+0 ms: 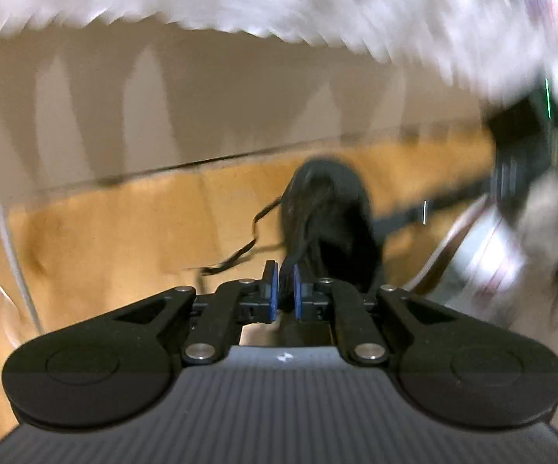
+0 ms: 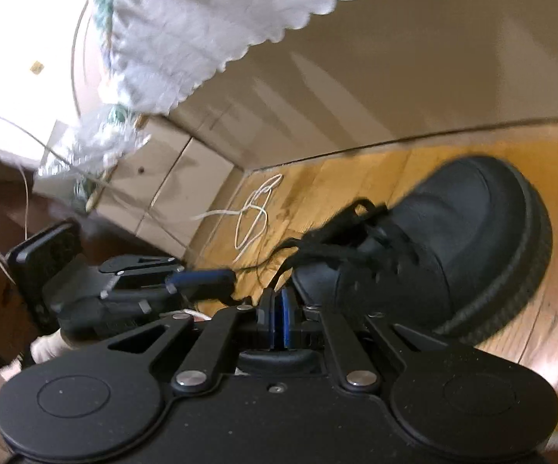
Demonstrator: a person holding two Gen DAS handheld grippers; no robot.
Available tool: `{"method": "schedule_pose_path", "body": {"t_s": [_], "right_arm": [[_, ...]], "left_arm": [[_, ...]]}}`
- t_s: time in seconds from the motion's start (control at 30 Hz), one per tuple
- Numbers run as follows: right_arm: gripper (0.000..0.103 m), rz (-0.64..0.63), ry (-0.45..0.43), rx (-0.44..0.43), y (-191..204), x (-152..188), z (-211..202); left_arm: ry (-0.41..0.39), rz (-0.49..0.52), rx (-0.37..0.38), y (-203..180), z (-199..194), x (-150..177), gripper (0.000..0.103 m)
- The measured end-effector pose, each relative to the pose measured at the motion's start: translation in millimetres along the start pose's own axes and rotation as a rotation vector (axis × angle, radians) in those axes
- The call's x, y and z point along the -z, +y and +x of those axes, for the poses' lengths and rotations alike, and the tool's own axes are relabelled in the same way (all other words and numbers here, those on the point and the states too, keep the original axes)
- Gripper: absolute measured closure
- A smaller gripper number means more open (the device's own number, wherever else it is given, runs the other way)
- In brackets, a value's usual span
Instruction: Lace up shoes with both hands
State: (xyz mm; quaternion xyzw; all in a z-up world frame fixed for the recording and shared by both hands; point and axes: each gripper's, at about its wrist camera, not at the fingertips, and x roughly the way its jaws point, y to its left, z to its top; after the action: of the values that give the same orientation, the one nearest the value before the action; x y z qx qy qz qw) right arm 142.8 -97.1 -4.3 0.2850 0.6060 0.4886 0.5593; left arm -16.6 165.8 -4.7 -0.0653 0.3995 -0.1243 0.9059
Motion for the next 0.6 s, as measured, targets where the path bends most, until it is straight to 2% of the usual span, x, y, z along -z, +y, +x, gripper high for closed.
{"method": "schedule_pose_path", "body": {"t_s": [0.07,0.17,0.27,0.3,0.37,0.47,0.5,0.6], "right_arm": [[0.096,-0.003,-0.016,0.012,1,1,-3],[0.096,0.007,-0.026,0.006,-2,0,-6],[0.096,-0.003,-0.009,0.057,-3,0,-4],[0.092,0.003,-0.014,0.066,-5,-1,-6],[0.094,0.033,-0.034,0.064,-12,-2,-11],[0.082,0.069,-0.083,0.122,-22,-5,-22],[0.079,0.102,-0.103,0.132,-29,-6,-25],[0.079,0.146,-0.138,0.162,-42,-12,-31]], "left_arm": [[-0.049,-0.082,0.031,8,-9,-2,0.088],[-0.071,-0.082,0.049,4,-15,-7,0.077],[-0.058,0.014,0.025,-15,-16,-11,0.075],[-0.055,0.044,0.012,-21,-16,-13,0.073],[-0.053,0.082,-0.031,-28,-16,-13,0.072],[-0.057,0.110,-0.063,-29,-13,-14,0.072],[-0.058,0.148,-0.065,-32,-12,-15,0.073],[-0.054,0.324,-0.061,-52,1,-19,0.074]]}}
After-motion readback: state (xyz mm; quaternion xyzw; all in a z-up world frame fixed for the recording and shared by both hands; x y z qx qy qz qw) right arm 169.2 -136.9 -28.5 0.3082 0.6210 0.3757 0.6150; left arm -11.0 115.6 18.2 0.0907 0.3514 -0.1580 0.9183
